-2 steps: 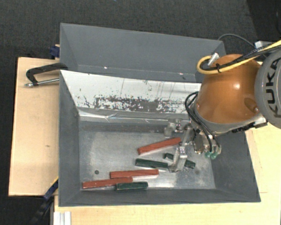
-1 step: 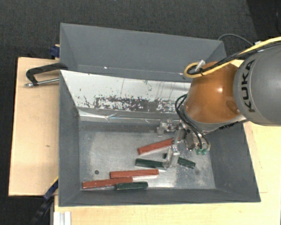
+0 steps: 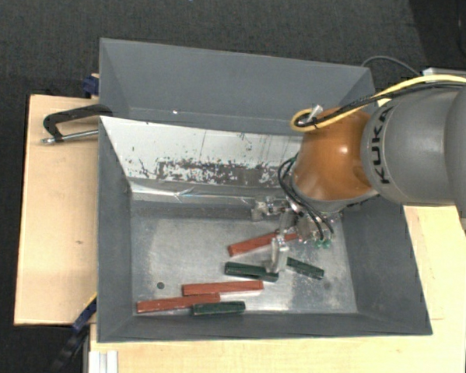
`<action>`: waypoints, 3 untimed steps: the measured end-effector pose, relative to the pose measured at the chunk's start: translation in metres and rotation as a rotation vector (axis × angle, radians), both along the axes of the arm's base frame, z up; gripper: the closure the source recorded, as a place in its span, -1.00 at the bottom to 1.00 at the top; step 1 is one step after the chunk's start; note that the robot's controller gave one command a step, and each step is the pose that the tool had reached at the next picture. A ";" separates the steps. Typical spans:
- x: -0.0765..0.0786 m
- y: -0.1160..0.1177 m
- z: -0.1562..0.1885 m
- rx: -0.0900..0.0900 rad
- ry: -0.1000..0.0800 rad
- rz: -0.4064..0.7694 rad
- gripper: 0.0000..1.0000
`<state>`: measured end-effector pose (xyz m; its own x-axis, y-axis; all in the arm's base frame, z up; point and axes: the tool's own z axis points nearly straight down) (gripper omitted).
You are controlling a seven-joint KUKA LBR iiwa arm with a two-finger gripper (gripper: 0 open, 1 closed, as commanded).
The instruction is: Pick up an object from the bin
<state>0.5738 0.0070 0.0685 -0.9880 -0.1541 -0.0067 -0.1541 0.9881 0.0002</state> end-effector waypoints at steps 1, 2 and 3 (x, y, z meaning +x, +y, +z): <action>0.000 0.005 0.003 0.000 0.000 0.057 -1.00; 0.001 0.003 0.002 0.000 0.000 0.021 -1.00; 0.002 0.005 0.004 0.000 0.000 0.055 1.00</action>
Offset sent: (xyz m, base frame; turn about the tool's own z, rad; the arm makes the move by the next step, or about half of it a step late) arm 0.0000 0.0000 0.0000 0.0000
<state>0.5757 0.0122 0.0728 -0.9780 -0.2084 -0.0063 -0.2084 0.9781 0.0000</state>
